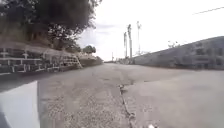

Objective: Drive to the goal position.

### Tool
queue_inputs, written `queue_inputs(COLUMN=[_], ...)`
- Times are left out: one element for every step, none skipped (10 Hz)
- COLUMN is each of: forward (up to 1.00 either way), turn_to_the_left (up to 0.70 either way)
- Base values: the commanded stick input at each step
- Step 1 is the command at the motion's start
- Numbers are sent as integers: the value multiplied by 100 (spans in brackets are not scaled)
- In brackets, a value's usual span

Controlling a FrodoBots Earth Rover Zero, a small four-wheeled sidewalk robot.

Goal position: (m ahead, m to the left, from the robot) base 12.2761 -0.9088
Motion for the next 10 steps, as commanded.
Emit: queue_inputs(forward=[70, 70, 70, 70, 70, 70, 70, 70, 70, 70], turn_to_the_left=[0, 0, 0, 0, 0, 0, 0, 0, 0, 0])
